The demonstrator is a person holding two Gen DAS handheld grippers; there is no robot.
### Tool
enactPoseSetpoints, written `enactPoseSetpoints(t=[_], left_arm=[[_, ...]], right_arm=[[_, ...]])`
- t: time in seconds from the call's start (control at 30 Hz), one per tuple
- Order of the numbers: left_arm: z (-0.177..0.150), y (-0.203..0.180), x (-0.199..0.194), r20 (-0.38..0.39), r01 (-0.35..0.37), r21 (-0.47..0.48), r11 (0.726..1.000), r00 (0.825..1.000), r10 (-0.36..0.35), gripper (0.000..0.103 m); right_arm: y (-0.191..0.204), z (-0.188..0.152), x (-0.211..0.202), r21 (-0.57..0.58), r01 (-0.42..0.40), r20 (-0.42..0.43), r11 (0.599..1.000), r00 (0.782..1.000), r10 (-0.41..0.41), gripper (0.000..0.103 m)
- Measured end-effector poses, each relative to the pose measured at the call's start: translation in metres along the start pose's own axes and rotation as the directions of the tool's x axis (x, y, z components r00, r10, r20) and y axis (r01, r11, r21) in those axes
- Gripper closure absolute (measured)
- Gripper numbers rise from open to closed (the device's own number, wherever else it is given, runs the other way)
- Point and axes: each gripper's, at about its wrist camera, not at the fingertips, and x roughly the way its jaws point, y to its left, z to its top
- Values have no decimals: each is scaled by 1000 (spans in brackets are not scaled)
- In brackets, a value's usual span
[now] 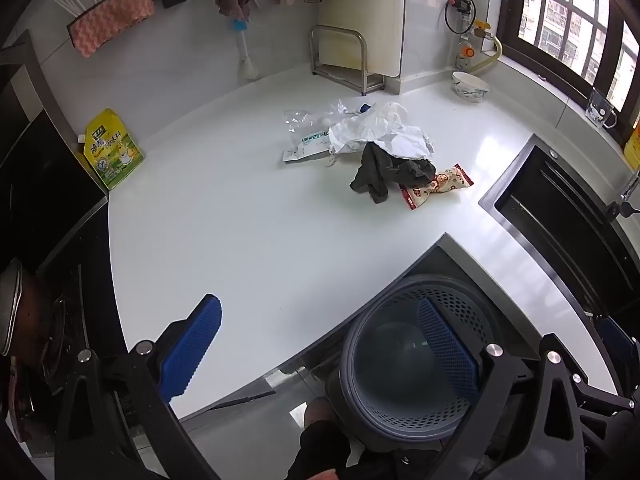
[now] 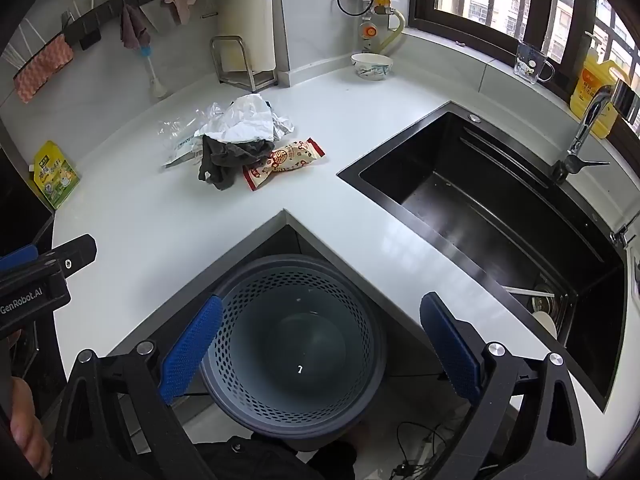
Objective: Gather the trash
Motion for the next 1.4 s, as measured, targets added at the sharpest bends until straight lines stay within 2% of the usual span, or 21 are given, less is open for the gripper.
enactPoseSetpoints(t=[1.4], left_arm=[[1, 2, -4, 7, -1, 2, 1000, 1000, 1, 6]], right_arm=[[6, 4, -3, -4, 3, 9, 1000, 1000, -3, 9]])
